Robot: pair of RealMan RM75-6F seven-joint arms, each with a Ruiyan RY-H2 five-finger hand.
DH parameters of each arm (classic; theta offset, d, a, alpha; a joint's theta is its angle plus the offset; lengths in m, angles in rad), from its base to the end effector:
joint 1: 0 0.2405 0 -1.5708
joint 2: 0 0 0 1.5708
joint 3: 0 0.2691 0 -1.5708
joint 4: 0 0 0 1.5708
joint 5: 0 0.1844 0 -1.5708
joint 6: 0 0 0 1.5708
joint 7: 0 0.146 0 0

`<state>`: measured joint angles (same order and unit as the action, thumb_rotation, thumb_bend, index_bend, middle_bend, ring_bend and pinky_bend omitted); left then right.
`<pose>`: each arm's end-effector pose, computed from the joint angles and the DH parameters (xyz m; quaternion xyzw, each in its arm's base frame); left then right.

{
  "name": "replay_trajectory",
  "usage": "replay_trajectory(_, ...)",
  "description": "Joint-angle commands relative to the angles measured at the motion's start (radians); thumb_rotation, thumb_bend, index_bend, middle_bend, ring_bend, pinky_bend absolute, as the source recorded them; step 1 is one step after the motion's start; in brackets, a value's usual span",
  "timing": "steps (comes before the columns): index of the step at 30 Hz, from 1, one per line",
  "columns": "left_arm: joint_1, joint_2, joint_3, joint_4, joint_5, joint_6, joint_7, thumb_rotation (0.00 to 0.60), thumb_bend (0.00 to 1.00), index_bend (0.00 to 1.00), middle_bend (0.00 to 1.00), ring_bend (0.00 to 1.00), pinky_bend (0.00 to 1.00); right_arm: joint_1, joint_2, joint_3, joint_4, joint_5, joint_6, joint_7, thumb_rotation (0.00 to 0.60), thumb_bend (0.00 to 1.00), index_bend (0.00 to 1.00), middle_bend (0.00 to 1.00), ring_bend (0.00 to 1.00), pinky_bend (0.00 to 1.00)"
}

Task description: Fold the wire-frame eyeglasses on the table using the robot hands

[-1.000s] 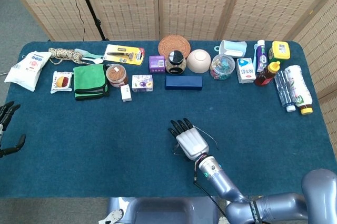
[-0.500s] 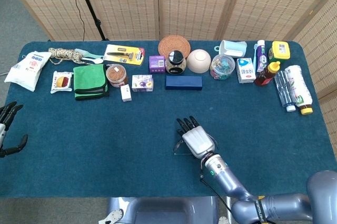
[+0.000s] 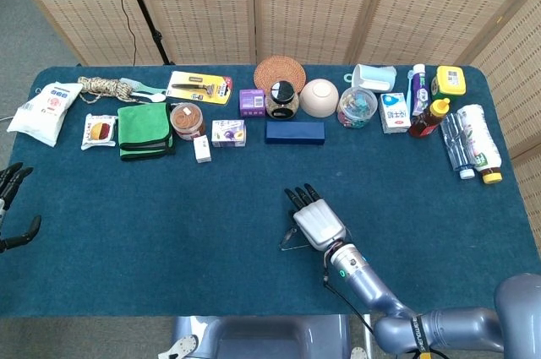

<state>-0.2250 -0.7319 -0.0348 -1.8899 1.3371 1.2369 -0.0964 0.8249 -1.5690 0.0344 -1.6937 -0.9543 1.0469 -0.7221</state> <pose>-0.2796 0.2098 0.2582 -0.6101 -0.4526 -0.3254 0.5630 -0.1284 -0.3042 -0.0197 0.8214 -0.3026 0.2872 0.3889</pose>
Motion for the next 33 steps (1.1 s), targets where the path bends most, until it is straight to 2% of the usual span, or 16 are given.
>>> replay_trajectory(1, 0.005, 0.005, -0.001, -0.001, 0.001, 0.006, -0.002, 0.447, 0.43, 0.0, 0.0, 0.0, 0.0, 0.006, -0.006, 0.008, 0.013, 0.003, -0.013, 0.003, 0.6, 0.0, 0.47, 0.07, 0.0, 0.0)
replay_trajectory(13, 0.015, 0.011, -0.003, 0.006, 0.005, 0.006, -0.013, 0.447, 0.43, 0.0, 0.0, 0.0, 0.0, 0.023, -0.018, 0.031, 0.048, 0.03, -0.044, 0.0, 0.6, 0.0, 0.6, 0.15, 0.0, 0.0)
replay_trajectory(22, 0.017, 0.008, -0.006, 0.011, 0.005, 0.003, -0.019, 0.448, 0.43, 0.0, 0.0, 0.0, 0.0, 0.025, -0.021, 0.043, 0.07, 0.033, -0.045, 0.009, 0.6, 0.0, 0.63, 0.16, 0.0, 0.0)
replay_trajectory(28, 0.018, 0.01, -0.009, 0.011, 0.004, 0.0, -0.02, 0.447, 0.43, 0.0, 0.0, 0.0, 0.0, 0.031, -0.009, 0.043, 0.078, 0.072, -0.059, -0.011, 0.6, 0.0, 0.48, 0.12, 0.0, 0.0)
replay_trajectory(33, 0.017, 0.008, -0.013, 0.008, 0.007, 0.001, -0.021, 0.447, 0.43, 0.0, 0.0, 0.0, 0.0, 0.026, 0.026, 0.039, 0.039, 0.096, -0.051, -0.021, 0.6, 0.0, 0.38, 0.08, 0.0, 0.0)
